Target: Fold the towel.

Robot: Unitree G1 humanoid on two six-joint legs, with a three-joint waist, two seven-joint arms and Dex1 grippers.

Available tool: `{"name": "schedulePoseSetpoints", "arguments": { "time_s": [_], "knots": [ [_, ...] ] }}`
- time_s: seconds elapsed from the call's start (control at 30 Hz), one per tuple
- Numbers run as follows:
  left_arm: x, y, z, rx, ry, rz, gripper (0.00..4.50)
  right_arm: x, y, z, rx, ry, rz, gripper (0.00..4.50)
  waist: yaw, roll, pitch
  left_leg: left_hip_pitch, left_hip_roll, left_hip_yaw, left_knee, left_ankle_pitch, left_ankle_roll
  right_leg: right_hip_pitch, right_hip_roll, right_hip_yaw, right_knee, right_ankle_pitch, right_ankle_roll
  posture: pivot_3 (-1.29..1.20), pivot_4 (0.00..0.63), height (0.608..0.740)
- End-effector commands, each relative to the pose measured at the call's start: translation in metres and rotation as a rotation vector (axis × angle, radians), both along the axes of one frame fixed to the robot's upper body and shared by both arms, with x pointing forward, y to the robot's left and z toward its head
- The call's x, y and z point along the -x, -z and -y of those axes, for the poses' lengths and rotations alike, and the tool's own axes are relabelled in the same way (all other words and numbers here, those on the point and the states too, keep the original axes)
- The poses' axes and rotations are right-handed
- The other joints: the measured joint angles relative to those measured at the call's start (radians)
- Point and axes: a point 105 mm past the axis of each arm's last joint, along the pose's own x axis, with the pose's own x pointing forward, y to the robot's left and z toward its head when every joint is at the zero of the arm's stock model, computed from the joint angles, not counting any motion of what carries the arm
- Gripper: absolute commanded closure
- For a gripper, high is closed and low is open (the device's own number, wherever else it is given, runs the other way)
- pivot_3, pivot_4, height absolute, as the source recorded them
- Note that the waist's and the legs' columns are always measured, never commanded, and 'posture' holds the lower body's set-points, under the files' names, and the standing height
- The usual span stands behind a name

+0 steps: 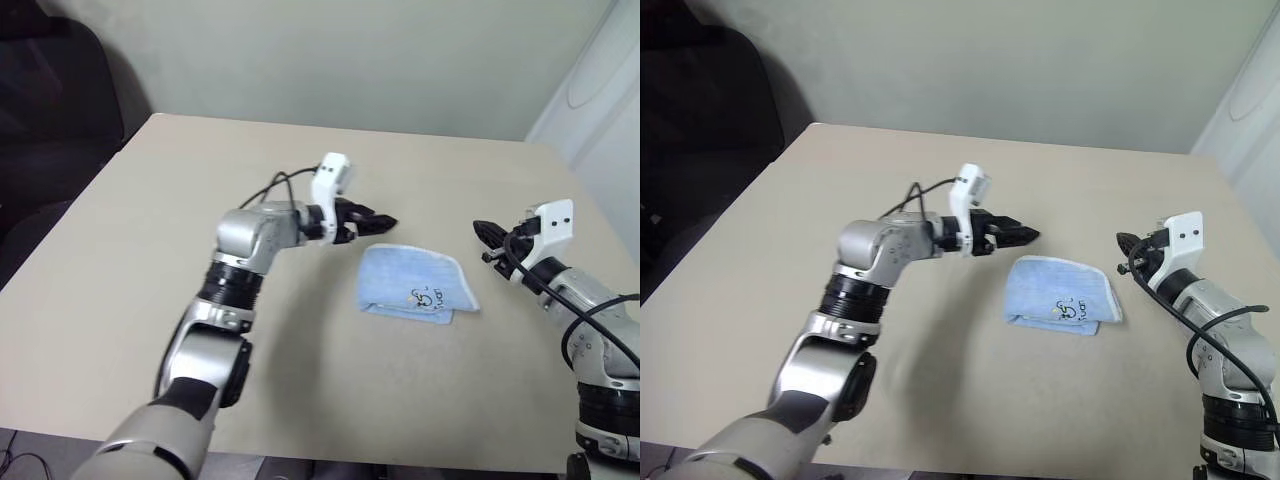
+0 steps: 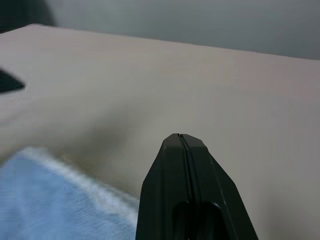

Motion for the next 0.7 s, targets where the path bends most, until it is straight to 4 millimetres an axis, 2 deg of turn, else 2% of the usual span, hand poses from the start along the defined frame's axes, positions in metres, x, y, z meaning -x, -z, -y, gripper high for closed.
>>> {"name": "schedulePoseSetpoints", "arguments": {
  "time_s": [0.03, 0.2, 0.3, 0.37, 0.47, 0.53, 0.63, 0.7],
  "knots": [
    [0.010, 0.001, 0.002, -0.023, 0.091, 0.100, 2.47, 0.015, -0.005, -0.013, -0.003, -0.106, -0.007, 4.50, 0.007, 0.000, 0.000, -0.001, -0.001, -0.001, 0.001, 0.000, 0.000, 0.000, 0.000, 0.000, 0.000, 0.000, 0.000, 0.00, 0.150, 0.740],
    [0.033, 0.004, 0.013, 0.038, 0.226, 0.101, 4.41, 0.027, 0.013, -0.029, -0.019, -0.174, -0.081, 4.50, 0.011, 0.000, 0.000, -0.004, -0.005, -0.002, 0.002, 0.000, 0.001, -0.001, -0.003, 0.000, 0.000, -0.001, 0.000, 0.00, 0.150, 0.740],
    [0.044, 0.009, 0.029, 0.042, 0.287, 0.105, 4.46, 0.024, 0.028, -0.027, -0.017, -0.140, -0.119, 4.50, 0.010, 0.000, 0.000, -0.004, -0.005, -0.002, 0.002, -0.002, 0.005, -0.001, -0.003, 0.000, 0.000, 0.000, -0.002, 0.00, 0.150, 0.740],
    [0.042, 0.016, 0.040, 0.027, 0.272, 0.094, 4.46, 0.023, 0.037, -0.026, -0.025, -0.125, -0.145, 4.50, 0.010, 0.000, 0.000, -0.004, -0.005, -0.003, 0.002, -0.002, 0.005, -0.001, -0.004, 0.000, 0.001, -0.001, 0.000, 0.00, 0.150, 0.740],
    [0.030, 0.050, 0.051, -0.104, 0.222, 0.042, 4.46, 0.023, 0.055, -0.027, -0.031, -0.112, -0.197, 4.50, 0.009, 0.000, 0.000, -0.003, -0.005, -0.003, 0.003, -0.002, 0.005, -0.001, -0.005, 0.000, 0.001, -0.001, 0.002, 0.00, 0.150, 0.740],
    [0.025, 0.068, 0.052, -0.172, 0.198, 0.008, 4.46, 0.021, 0.065, -0.027, -0.030, -0.096, -0.226, 4.50, 0.006, 0.000, 0.000, -0.002, -0.005, -0.003, 0.003, -0.001, 0.005, -0.001, -0.005, 0.000, 0.001, 0.000, 0.003, 0.00, 0.150, 0.740],
    [0.017, 0.100, 0.045, -0.303, 0.172, -0.016, 4.46, 0.015, 0.088, -0.022, -0.020, -0.047, -0.285, 4.50, 0.001, 0.000, 0.000, -0.002, -0.004, -0.002, 0.001, -0.001, 0.006, -0.002, -0.005, 0.000, 0.001, 0.001, 0.004, 0.00, 0.150, 0.740],
    [0.012, 0.114, 0.039, -0.349, 0.149, -0.034, 4.46, 0.014, 0.099, -0.020, -0.008, -0.031, -0.307, 4.50, 0.001, 0.000, 0.000, -0.002, -0.003, -0.002, 0.001, -0.002, 0.006, -0.002, -0.004, -0.001, 0.000, 0.002, 0.004, 0.00, 0.150, 0.740]
  ]
}}
